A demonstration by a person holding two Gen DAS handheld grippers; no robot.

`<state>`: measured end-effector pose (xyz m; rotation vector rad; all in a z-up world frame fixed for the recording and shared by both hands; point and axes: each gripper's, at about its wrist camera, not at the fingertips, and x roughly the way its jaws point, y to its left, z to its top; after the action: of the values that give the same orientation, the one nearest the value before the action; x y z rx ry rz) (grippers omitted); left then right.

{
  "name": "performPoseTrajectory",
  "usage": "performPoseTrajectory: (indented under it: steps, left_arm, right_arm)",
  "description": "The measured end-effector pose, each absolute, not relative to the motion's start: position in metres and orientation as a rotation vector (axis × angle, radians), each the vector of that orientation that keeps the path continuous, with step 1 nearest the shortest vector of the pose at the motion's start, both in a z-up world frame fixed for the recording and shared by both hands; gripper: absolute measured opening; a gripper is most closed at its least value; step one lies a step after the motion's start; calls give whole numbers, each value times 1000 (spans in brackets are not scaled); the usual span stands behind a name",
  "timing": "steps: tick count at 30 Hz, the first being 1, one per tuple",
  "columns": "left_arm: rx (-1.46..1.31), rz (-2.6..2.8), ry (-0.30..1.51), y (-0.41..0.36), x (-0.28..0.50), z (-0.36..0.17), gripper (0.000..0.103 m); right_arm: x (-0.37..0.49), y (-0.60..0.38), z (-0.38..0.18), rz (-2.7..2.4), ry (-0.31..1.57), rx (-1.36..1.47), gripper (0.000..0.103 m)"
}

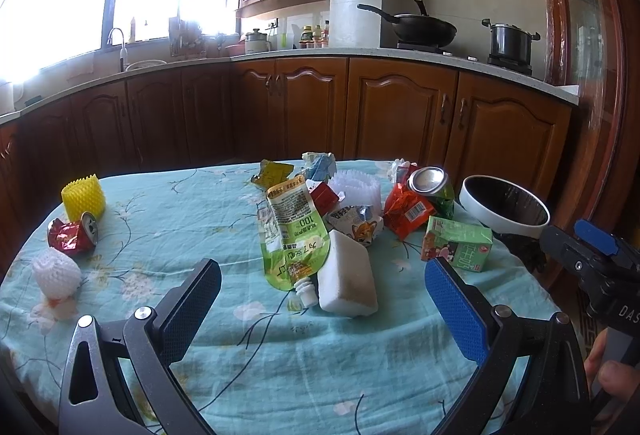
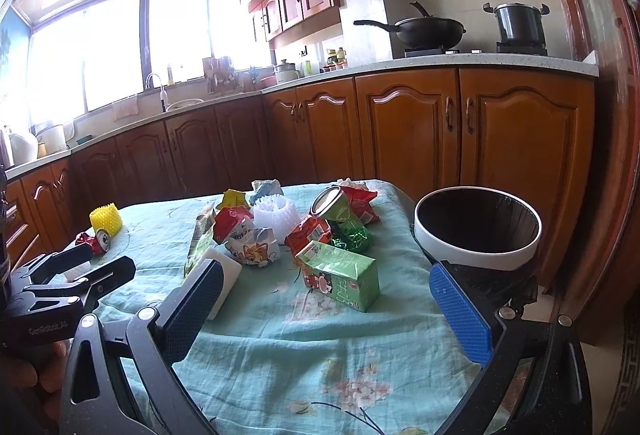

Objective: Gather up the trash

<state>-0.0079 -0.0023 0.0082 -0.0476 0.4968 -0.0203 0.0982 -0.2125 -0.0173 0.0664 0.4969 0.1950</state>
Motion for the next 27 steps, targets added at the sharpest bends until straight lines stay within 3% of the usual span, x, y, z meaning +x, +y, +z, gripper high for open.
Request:
performPoseTrajectory:
  steps: [27]
  left_arm:
    - [-84, -39, 621, 1, 25, -15, 102]
  right_arm:
    - [128, -219, -38, 274, 609, 89, 103]
